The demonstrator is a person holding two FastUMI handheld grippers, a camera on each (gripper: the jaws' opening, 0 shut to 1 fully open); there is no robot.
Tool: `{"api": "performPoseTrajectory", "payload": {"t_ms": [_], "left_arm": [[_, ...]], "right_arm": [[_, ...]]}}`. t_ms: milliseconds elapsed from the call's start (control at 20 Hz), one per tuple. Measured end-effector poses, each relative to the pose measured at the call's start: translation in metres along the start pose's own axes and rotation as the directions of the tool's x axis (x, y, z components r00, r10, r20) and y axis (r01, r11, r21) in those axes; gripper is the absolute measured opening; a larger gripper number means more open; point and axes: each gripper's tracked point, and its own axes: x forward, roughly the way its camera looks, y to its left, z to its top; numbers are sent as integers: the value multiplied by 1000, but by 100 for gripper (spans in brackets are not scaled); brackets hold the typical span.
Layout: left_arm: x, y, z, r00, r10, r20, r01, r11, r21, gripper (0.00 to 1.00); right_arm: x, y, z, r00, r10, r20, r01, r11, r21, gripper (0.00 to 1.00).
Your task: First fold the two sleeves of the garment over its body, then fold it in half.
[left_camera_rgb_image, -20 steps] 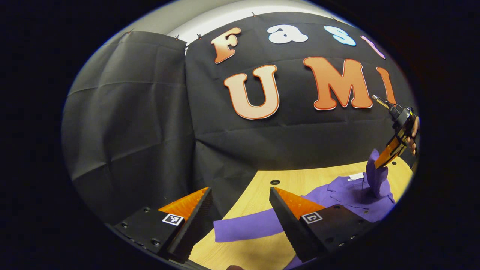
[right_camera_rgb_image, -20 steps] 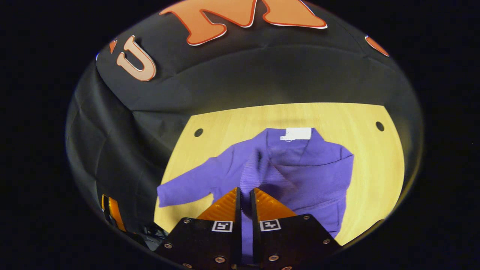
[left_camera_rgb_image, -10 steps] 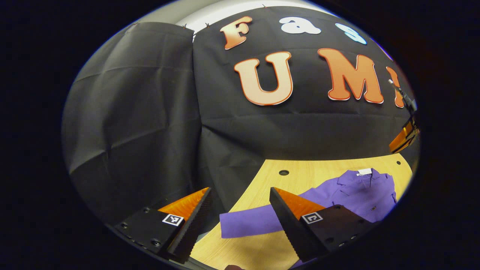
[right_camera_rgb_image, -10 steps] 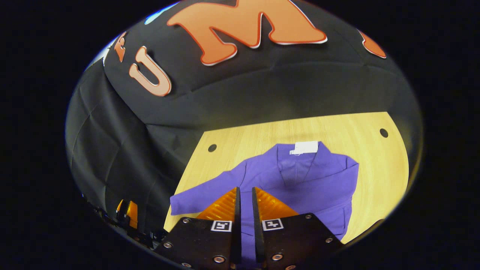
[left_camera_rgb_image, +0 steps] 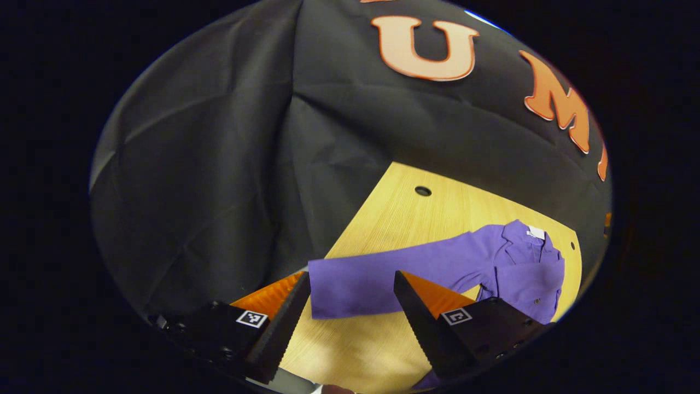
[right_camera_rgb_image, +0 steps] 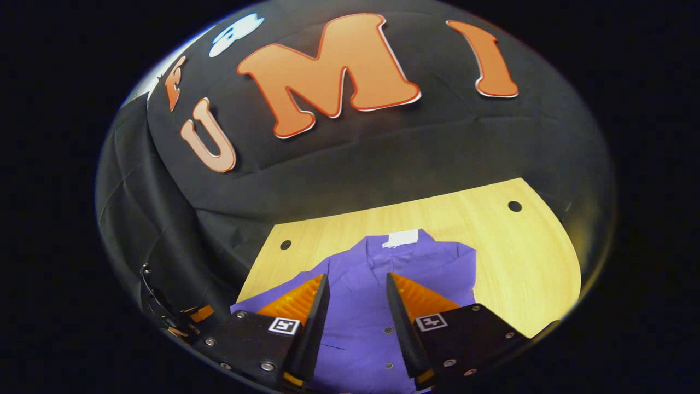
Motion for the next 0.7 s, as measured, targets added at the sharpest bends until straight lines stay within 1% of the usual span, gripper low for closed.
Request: {"api": "performPoseTrajectory", "payload": {"t_ms": [50, 100, 150, 200, 250, 300, 400, 550, 700], "left_arm": [[9, 6, -4, 999, -1, -39, 0, 1000, -8, 99], [21, 5, -9, 997, -9, -77, 8, 1000, -13, 99], [30, 7, -15, 993, -5, -116, 3, 1000, -18, 99], [39, 8, -21, 988, -4, -152, 0, 1000, -26, 99], [48, 9, -27, 982, -8, -190, 1, 999, -37, 98], [53, 10, -34, 973, -9, -229, -2, 999, -44, 98], [65, 11, -44, 954, -14, -299, -4, 998, -58, 98], [79, 12, -64, 917, -28, -398, -10, 996, -92, 98], [92, 15, -83, 881, -32, -472, -31, 992, -124, 98]], "right_arm": [[-5, -8, -4, 1000, -30, 7, 30, 1000, -7, 55], [-9, -15, -7, 998, -62, 15, 62, 998, -19, 73], [-13, -19, -11, 996, -82, 15, 83, 996, -25, 77], [-17, -20, -13, 996, -85, 18, 85, 996, -29, 83], [-19, -20, -15, 996, -88, 20, 88, 996, -32, 86], [-23, -19, -14, 996, -85, 30, 86, 996, -38, 91], [-31, -18, -9, 995, -79, 57, 82, 995, -50, 95], [-40, -23, -1, 994, -74, 83, 82, 993, -85, 95], [-51, -35, 3, 990, -95, 100, 108, 986, -126, 95]]}}
